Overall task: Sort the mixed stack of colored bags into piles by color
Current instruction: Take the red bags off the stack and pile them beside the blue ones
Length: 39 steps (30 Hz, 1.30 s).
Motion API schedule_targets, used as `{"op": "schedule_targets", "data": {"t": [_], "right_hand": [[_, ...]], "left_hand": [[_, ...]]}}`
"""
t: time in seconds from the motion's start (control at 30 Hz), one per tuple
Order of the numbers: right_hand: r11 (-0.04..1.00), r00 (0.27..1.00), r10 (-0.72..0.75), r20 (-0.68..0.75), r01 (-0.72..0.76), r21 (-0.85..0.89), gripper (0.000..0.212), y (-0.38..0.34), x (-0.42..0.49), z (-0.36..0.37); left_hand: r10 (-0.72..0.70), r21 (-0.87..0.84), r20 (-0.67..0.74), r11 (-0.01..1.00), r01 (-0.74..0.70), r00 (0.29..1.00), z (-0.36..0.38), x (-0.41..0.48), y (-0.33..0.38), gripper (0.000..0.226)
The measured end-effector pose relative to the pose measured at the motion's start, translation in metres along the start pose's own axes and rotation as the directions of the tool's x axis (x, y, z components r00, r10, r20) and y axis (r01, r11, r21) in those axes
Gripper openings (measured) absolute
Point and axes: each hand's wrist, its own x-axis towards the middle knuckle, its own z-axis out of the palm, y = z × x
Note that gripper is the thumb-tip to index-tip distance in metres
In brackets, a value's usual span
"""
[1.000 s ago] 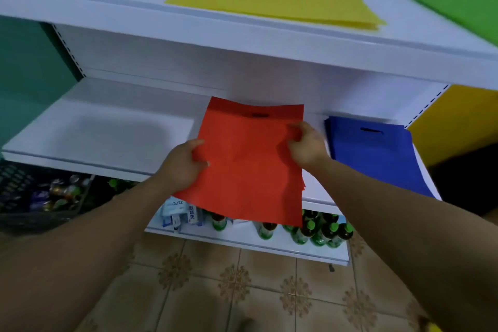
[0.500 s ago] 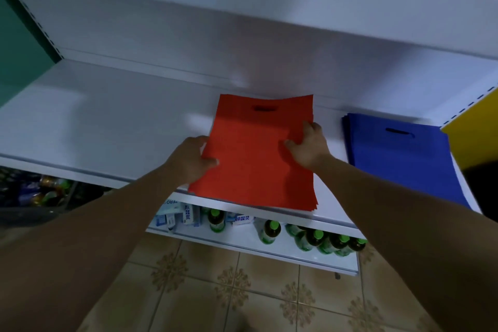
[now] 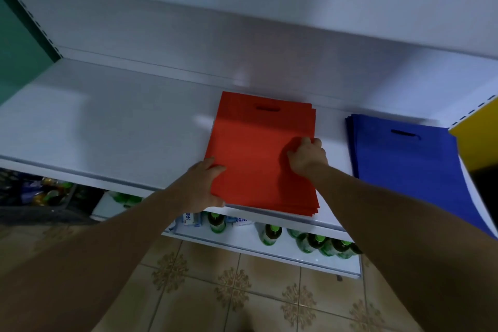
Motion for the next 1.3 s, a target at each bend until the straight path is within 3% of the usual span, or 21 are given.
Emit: {"op": "schedule_targets", "data": {"t": [0.17,0.27,0.57,0.83,1.07,1.3], "right_hand": [[0.999,1.0,-0.029,-0.004,0.029,-0.028,0.063,-0.001,-0.018,-0.016],[0.997,0.998,-0.059,-0.005,0.059,-0.053,0.06,-0.009,-0.033,-0.034],[0.983,0.985,-0.163,-0.055,0.158,-0.094,0.062,-0.053,-0.147,-0.096],[0.967,0.946,-0.238,-0.221,0.211,-0.141,0.063,-0.115,-0.291,-0.14],[0.933,0.876,-0.355,-0.326,0.312,-0.178,0.063,-0.196,-0.367,-0.191],[0.885,0.807,-0.466,-0.363,0.427,-0.186,0.063,-0.272,-0.381,-0.215]], "left_hand": [[-0.016,-0.103,0.018,0.995,0.017,1.0,-0.016,-0.016,0.006,0.096],[-0.019,-0.163,-0.001,0.986,0.019,1.0,-0.037,-0.032,0.015,0.081],[0.051,-0.09,-0.113,0.994,-0.061,0.992,-0.096,-0.121,0.031,0.075],[0.179,0.023,-0.224,0.984,-0.178,0.958,-0.149,-0.25,0.035,0.071],[0.198,0.089,-0.366,0.98,-0.177,0.909,-0.217,-0.338,0.017,0.07],[0.141,0.077,-0.497,0.99,-0.118,0.857,-0.275,-0.378,-0.019,0.069]]}}
